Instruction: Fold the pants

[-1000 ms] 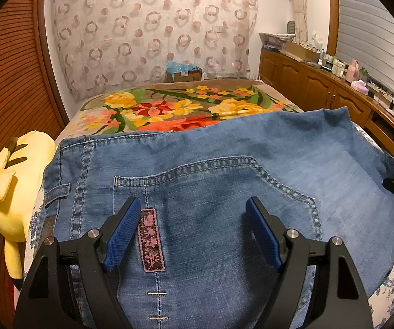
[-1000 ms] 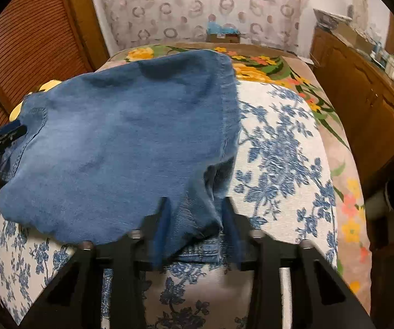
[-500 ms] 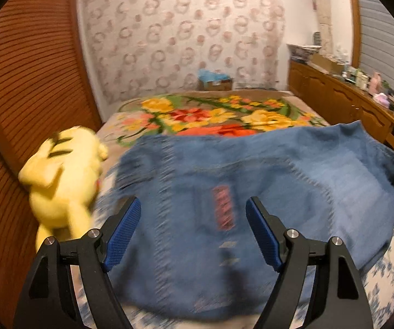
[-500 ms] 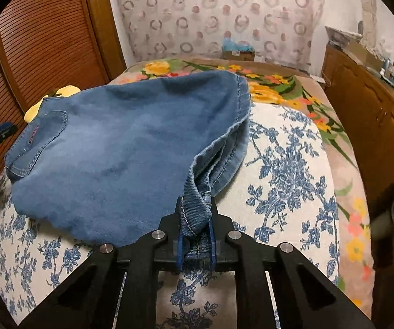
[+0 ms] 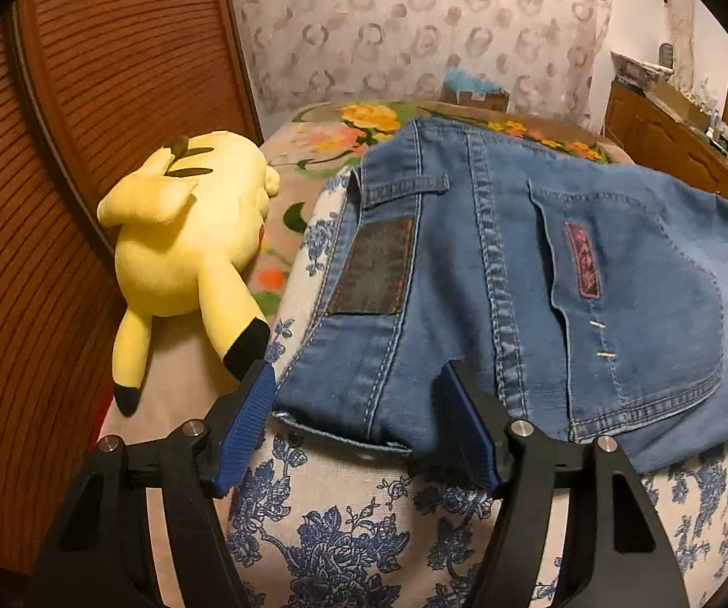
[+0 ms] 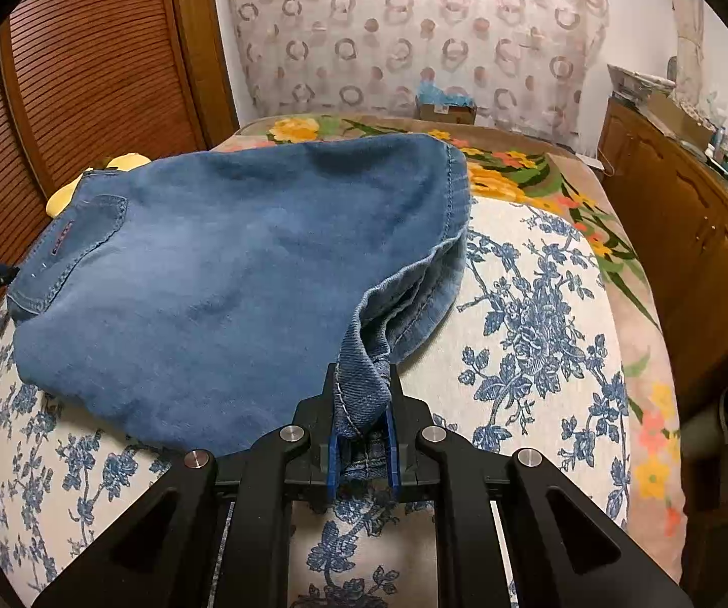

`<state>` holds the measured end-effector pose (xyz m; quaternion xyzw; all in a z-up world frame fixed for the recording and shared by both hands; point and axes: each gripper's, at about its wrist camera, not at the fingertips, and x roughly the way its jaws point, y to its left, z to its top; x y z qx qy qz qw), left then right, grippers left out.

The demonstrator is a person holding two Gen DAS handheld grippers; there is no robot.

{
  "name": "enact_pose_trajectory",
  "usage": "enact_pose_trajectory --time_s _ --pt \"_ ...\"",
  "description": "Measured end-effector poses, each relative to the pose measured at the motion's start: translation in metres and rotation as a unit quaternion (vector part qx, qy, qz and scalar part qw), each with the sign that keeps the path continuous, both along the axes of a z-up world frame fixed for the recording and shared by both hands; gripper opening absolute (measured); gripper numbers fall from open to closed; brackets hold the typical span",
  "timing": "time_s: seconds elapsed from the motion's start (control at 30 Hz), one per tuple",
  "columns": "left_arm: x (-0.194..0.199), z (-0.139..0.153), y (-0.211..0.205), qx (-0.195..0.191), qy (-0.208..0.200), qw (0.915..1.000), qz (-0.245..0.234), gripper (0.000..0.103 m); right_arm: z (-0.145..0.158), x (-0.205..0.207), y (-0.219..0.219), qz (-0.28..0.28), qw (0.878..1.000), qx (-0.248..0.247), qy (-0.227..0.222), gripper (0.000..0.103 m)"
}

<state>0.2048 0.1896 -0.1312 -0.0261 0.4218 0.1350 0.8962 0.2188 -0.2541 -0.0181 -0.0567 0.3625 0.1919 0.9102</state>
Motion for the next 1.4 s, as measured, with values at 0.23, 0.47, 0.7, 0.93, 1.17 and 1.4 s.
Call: enact_pose_trajectory --time_s 0.23,0.47,0.7,0.93,1.17,1.4 --pt "-0.005 -0.005 0.011 -0.029 0.001 0.9996 0.009 0.07 0.001 -0.003 -0.003 -0.002 1.0 0.006 0.0 0.013" --pt "-0.015 -0.008 0.012 -0.062 -0.006 0.9981 0.004 0.055 -0.002 -0.003 -0.004 -0.002 1.0 0.013 0.005 0.013" --pt "-0.019 0.002 -0.003 -0.046 -0.024 0.9986 -0.008 0.022 0.002 -0.005 -0.007 -0.001 1.0 0.017 0.001 0.013" --pt "-0.035 0.026 -0.008 -0.05 -0.055 0.9971 -0.014 0.018 0.018 -0.026 -0.011 -0.007 0.999 0.0 -0.036 0.013" --pt "-0.064 0.062 -0.035 -0.038 -0.093 0.9939 -0.047 0.017 0.032 -0.054 -0.038 -0.034 0.998 0.009 -0.059 0.013" --pt "-0.103 0.07 -0.056 -0.072 -0.107 0.9887 -0.077 0.017 0.035 -0.107 -0.058 -0.062 0.995 0.016 -0.076 0.013"
